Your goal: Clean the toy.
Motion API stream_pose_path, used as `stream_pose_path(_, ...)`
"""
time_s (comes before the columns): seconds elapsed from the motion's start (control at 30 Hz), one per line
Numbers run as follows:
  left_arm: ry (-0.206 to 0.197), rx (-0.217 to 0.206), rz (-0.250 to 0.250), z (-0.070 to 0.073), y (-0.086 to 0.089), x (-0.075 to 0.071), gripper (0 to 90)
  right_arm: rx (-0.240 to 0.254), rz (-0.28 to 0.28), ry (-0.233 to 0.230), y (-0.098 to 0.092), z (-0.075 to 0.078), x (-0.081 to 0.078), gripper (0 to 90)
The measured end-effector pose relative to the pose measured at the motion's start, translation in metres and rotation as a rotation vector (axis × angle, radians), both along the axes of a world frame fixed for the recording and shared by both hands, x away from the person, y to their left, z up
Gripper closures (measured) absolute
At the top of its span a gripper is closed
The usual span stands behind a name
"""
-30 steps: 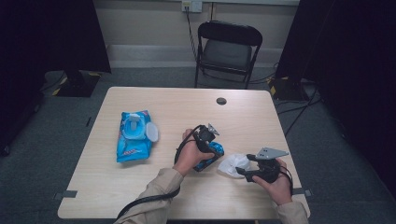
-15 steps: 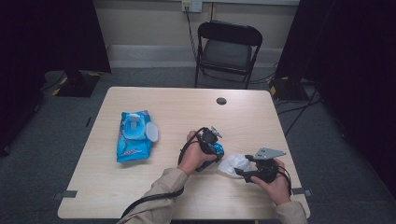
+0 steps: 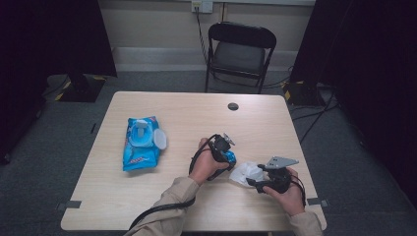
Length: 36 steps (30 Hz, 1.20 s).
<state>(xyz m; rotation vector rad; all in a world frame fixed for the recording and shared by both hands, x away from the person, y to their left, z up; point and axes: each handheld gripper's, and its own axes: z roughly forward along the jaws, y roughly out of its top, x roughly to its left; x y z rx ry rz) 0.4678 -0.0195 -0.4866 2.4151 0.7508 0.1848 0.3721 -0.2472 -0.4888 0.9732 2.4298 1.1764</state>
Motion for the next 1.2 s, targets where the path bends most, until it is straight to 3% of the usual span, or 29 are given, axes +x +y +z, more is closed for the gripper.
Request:
stream_pose_path(0.33, -0.001, -0.01, 0.034, 0.0, 0.001, -0.002, 24.1, -0.007, -0.002, 0.004, 0.001, -0.002, 0.0, 24.7)
stream_pose_path(0.53, 0.006, 0.008, 0.031, 0.002, 0.001, -0.002, 24.3, -0.017, -0.004, 0.01, 0.001, -0.005, 0.001, 24.7)
stream_pose_path(0.8, 0.006, -0.031, 0.04, 0.012, 0.008, -0.004, 24.4, -0.048, -0.003, 0.015, 0.001, -0.009, 0.002, 26.1)
stream_pose_path(0.9, 0.0, -0.057, 0.049, 0.016, 0.012, -0.005, 24.4, -0.049, -0.006, 0.015, 0.001, -0.009, 0.002, 26.1)
stream_pose_path(1.2, -0.03, -0.08, 0.035, 0.03, 0.021, -0.01, 24.4, -0.038, -0.02, 0.017, 0.001, -0.007, 0.002, 26.1)
